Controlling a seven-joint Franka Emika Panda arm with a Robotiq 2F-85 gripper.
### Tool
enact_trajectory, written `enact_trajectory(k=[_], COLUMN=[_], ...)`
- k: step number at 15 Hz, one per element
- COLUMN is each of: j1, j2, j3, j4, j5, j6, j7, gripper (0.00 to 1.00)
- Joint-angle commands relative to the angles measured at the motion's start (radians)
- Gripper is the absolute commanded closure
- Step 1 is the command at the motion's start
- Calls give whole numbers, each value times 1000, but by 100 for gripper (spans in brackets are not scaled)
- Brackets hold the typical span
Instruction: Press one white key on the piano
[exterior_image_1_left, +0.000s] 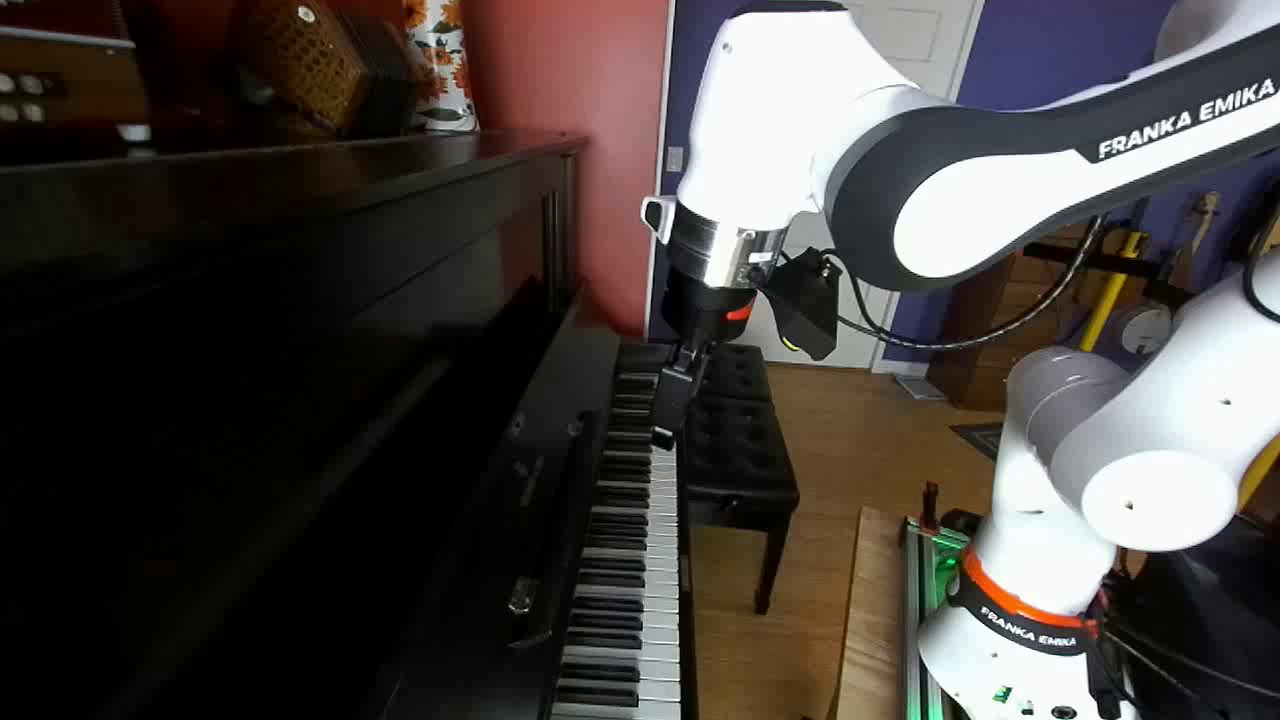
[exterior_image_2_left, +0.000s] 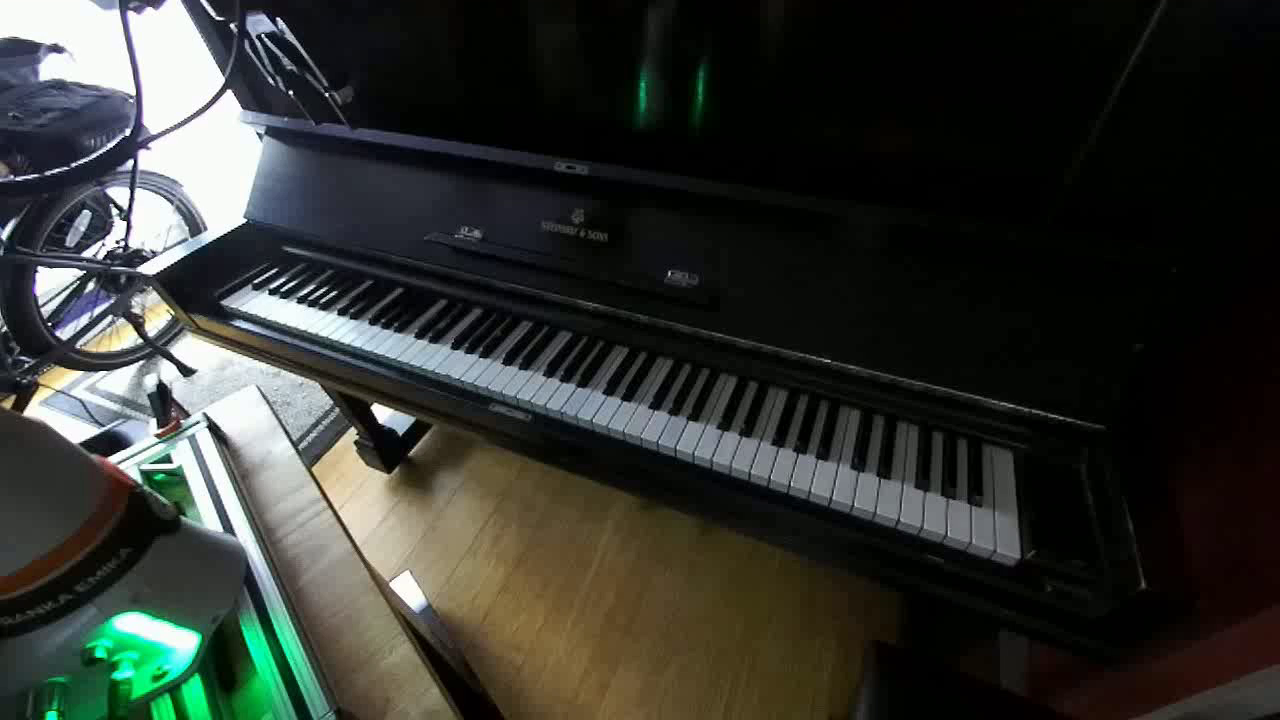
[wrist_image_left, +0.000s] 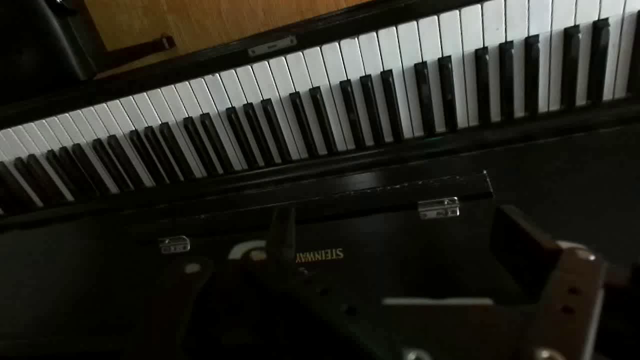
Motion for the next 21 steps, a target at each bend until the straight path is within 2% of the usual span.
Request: enact_trajectory(k=[1, 9, 12, 18, 19, 21], j1=[17, 18, 74, 136, 138, 134], j2=[4, 13, 67, 202, 266, 326], j3=[-15, -18, -102, -224, -239, -264], j4=[2, -3, -69, -215, -177, -196], j5=[-11, -25, 32, 43, 37, 30], j6=[-3, -3, 65, 261, 264, 292], j7=[9, -18, -199, -542, -597, -693], gripper=[0, 0, 0, 0, 0, 0])
